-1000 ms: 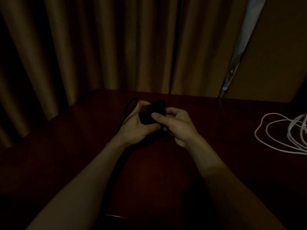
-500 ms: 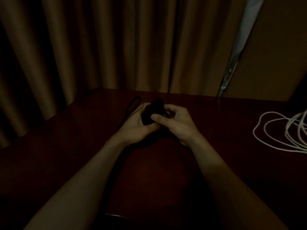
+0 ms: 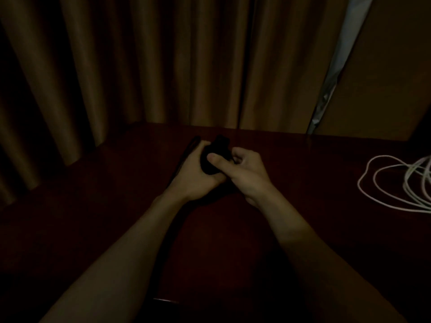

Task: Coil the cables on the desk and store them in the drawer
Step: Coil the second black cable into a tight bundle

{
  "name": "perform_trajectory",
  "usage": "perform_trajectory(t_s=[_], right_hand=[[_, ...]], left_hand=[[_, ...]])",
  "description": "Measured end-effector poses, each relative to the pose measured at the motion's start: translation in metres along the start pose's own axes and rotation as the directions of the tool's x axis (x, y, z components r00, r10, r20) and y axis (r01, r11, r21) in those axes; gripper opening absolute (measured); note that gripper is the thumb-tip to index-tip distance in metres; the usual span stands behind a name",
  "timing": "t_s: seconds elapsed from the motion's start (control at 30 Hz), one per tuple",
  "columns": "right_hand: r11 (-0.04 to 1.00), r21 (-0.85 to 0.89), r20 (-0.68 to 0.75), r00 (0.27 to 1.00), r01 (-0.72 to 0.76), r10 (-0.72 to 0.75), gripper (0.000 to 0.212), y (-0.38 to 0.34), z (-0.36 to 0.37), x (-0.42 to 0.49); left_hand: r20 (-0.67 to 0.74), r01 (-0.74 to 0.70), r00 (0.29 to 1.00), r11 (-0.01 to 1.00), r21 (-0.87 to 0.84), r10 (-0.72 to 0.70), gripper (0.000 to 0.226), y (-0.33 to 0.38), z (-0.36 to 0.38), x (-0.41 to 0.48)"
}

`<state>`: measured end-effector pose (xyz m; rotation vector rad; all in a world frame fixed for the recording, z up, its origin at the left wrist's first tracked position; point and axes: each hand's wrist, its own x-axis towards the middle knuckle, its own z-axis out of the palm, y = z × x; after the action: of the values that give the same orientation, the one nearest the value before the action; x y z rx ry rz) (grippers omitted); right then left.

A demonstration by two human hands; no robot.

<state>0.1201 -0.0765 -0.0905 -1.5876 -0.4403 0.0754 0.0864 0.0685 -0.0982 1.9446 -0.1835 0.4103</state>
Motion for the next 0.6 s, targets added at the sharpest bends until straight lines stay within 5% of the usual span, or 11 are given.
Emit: perform_trajectory(t_s=[0.23, 0.47, 0.6], right_hand=[[0.992, 0.109, 0.253, 0.967, -0.061, 0.032, 0.035, -0.008, -0.023, -0.002], [0.982, 0.095, -0.012, 0.986, -0.164, 0.166, 0.032, -0.006, -0.006, -0.001], [0.99, 0.071, -0.003, 0.993, -0.12, 0.12, 0.038, -0.003, 0.001, -0.001]], left_hand=[[0.331, 0.242, 0.933, 0.93, -0.278, -0.144, 0.028, -0.001, -0.017, 0.001], [0.081, 0.031, 0.996, 0.995, -0.091, -0.023, 0.013, -0.002, -0.003, -0.001], [0.063, -0.128, 0.99, 0.991, 0.031, 0.126, 0.005, -0.001, 0.002, -0.003]])
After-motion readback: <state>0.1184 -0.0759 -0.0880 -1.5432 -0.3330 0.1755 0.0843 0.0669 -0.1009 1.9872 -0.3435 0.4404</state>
